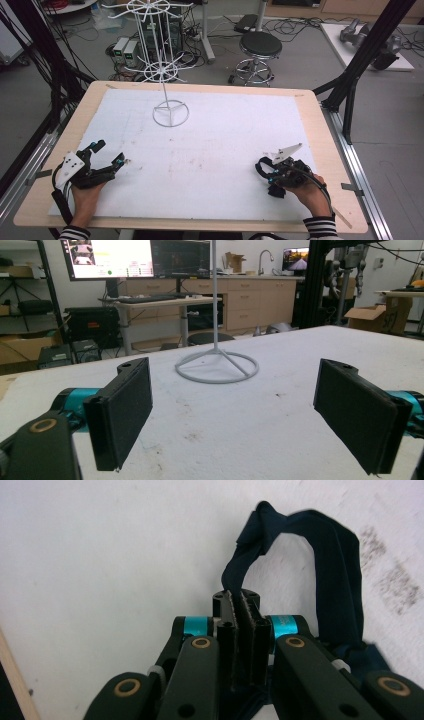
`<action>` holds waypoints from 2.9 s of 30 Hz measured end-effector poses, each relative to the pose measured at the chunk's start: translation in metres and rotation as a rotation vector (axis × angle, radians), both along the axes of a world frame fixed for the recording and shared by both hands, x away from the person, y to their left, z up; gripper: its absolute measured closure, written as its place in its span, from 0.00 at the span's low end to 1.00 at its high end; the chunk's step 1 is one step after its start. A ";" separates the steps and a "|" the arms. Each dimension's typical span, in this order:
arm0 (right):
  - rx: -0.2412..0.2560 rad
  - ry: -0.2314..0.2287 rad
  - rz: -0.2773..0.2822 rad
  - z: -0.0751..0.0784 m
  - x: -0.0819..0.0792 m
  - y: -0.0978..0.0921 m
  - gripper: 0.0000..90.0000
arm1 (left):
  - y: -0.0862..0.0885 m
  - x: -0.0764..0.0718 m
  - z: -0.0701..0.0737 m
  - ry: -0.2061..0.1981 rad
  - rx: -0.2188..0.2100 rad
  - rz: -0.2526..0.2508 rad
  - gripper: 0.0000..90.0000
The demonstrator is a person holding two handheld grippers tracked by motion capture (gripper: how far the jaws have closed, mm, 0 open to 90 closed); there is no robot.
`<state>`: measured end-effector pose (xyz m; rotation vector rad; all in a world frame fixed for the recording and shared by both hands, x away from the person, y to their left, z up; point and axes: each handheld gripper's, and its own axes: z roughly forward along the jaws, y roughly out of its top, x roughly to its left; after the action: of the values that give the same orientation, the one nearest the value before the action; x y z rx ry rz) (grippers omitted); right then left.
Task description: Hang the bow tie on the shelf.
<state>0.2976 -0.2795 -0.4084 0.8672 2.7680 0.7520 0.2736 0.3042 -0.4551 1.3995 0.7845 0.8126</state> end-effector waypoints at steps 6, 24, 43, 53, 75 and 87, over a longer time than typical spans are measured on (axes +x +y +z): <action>0.084 -0.044 -0.018 0.003 -0.001 -0.001 0.96 | 0.000 0.000 0.000 0.001 0.000 0.000 0.18; 0.377 -0.246 -0.112 0.020 -0.001 0.006 0.96 | 0.000 0.000 0.000 0.001 0.000 -0.001 0.18; 0.556 -0.405 -0.197 0.032 0.005 0.020 0.96 | 0.000 0.001 0.000 0.015 -0.001 0.002 0.18; 0.605 -0.444 -0.187 0.046 0.019 0.039 0.96 | 0.000 0.001 0.000 0.015 -0.003 0.005 0.18; 0.696 -0.525 -0.153 0.084 0.048 0.074 0.96 | 0.000 0.002 0.000 0.018 -0.003 0.002 0.18; 0.713 -0.531 -0.144 0.095 0.079 0.110 0.96 | 0.001 0.001 0.000 0.011 -0.007 0.001 0.18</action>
<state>0.3771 -0.1693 -0.3133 0.7875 1.9492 1.6921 0.2747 0.3047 -0.4549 1.3988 0.7956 0.8028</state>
